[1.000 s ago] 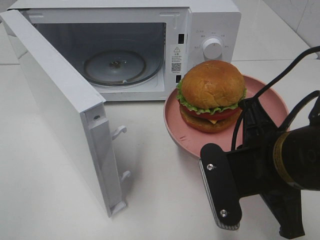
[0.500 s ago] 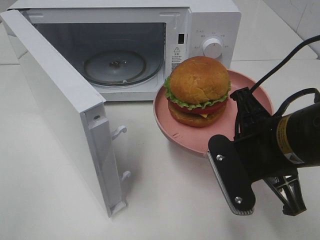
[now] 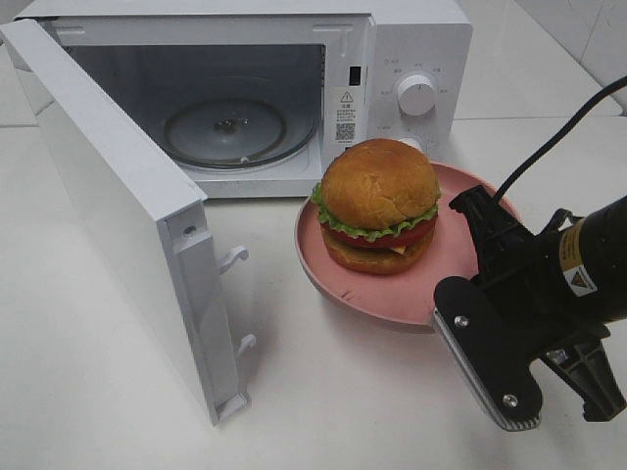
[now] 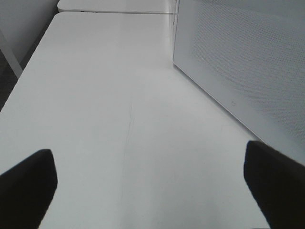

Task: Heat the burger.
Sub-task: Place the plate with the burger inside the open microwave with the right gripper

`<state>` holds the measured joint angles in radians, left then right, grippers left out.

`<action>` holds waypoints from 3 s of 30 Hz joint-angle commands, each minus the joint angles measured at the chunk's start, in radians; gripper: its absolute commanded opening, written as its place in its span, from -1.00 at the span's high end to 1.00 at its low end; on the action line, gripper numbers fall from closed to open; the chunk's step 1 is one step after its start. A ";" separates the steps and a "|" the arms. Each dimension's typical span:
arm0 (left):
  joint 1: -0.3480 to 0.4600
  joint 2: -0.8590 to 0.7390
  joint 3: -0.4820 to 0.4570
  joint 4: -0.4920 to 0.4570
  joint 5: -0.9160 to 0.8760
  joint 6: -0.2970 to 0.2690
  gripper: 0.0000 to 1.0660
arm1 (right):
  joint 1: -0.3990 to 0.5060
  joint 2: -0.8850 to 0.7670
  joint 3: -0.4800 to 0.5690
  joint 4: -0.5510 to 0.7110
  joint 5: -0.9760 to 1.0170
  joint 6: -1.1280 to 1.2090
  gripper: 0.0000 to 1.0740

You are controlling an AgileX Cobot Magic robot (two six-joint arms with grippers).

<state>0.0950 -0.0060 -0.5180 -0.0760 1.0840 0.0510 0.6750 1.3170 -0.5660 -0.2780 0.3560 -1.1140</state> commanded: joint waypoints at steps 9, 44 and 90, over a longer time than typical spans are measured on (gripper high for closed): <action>-0.007 -0.018 0.002 -0.010 -0.016 -0.002 -0.88 | -0.106 -0.007 -0.009 0.346 -0.052 -0.492 1.00; -0.007 -0.018 0.002 -0.010 -0.016 -0.002 -0.88 | -0.116 0.046 -0.185 0.468 0.009 -0.645 1.00; -0.007 -0.018 0.002 -0.010 -0.016 -0.002 -0.88 | -0.055 0.420 -0.559 0.528 -0.068 -0.750 1.00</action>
<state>0.0950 -0.0060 -0.5180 -0.0760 1.0840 0.0510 0.6170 1.7450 -1.1050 0.2340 0.3420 -1.8540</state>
